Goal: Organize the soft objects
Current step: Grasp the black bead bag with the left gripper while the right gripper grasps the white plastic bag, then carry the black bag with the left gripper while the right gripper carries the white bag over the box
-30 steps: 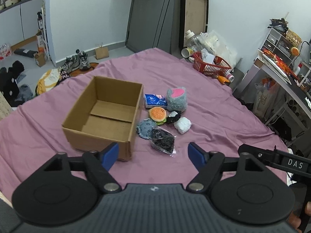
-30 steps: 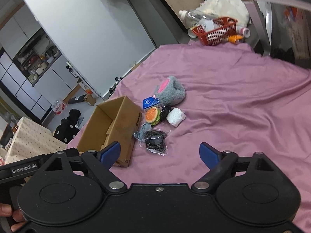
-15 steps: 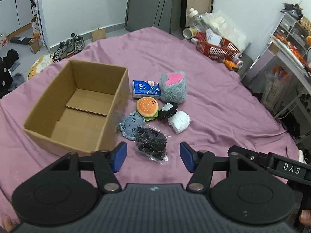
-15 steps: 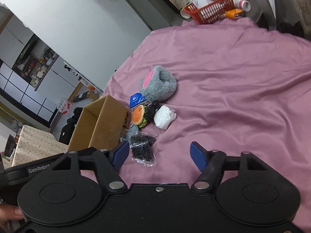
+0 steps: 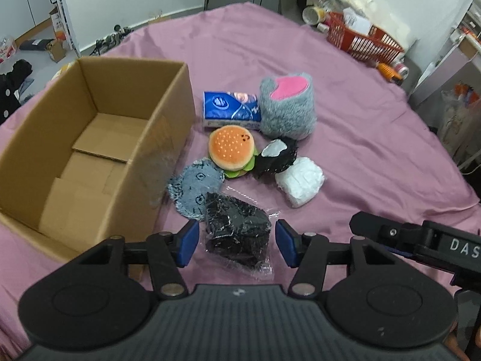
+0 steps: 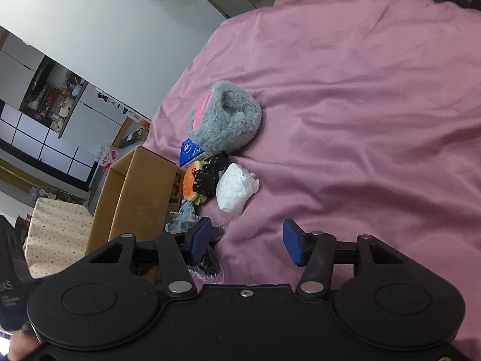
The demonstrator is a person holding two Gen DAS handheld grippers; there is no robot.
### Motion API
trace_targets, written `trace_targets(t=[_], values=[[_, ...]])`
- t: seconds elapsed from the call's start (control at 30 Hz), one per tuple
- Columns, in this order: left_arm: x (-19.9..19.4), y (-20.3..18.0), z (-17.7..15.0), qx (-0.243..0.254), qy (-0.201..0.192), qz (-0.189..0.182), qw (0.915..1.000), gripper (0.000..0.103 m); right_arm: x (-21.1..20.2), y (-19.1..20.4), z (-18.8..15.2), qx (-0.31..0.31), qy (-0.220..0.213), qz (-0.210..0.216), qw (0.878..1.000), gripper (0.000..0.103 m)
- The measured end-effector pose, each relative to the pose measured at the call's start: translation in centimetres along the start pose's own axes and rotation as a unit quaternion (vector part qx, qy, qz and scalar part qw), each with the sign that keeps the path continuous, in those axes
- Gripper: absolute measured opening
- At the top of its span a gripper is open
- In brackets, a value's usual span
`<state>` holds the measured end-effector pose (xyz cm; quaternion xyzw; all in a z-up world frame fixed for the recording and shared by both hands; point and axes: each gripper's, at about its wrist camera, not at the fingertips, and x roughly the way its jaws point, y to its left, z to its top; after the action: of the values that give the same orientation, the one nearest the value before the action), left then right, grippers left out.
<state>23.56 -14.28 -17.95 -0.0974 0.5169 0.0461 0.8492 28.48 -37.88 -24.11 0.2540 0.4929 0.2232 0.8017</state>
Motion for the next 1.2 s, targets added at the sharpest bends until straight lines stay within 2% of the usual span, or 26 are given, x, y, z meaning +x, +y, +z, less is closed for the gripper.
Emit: trace_targets(t=[0.2,0.4,0.5,0.57,0.6,0.63,0.67,0.87,1.07,1.2], values=[[2.8,-0.4,0.4,-0.001,0.024,0.012,0.9996,0.055,2.1,-0.1,1.1,0.004,0.014,0.001,1.0,0.052],[3.5,-0.9,0.8,-0.001,0.026,0.016,0.9995,0.055,4.2,0.4,2.2,0.013,0.026,-0.006,1.0,0.052],[3.7,-0.9,1.0,-0.007,0.033,0.009,0.9994,0.049,5.4,0.9,2.4,0.012,0.029,-0.013,0.999,0.053],[3.7,-0.7,1.3,-0.013,0.037,0.007,0.9992,0.038,6.2,1.1,2.5,0.019,0.032,-0.023,0.999,0.052],[3.6,-0.7,1.4,-0.015,0.036,0.007,0.9992,0.036,6.5,1.1,2.5,0.022,0.03,-0.026,0.999,0.05],[3.6,-0.6,1.5,-0.019,0.036,0.004,0.9992,0.032,6.7,1.2,2.5,0.024,0.029,-0.032,0.999,0.038],[3.5,-0.4,1.6,-0.022,0.037,-0.001,0.9991,0.031,6.9,1.2,2.4,0.026,0.027,-0.038,0.999,0.039],[1.6,0.3,1.4,-0.032,0.033,-0.036,0.9983,0.028,4.7,2.7,1.5,0.02,0.006,-0.055,0.998,0.038],[-1.1,1.3,0.7,-0.033,0.009,-0.065,0.9973,0.028,1.0,4.0,-0.4,0.032,-0.028,-0.081,0.996,0.038],[-3.2,1.8,0.5,-0.021,-0.019,-0.081,0.9963,0.028,-0.6,6.3,-1.2,0.023,-0.05,-0.094,0.994,0.038]])
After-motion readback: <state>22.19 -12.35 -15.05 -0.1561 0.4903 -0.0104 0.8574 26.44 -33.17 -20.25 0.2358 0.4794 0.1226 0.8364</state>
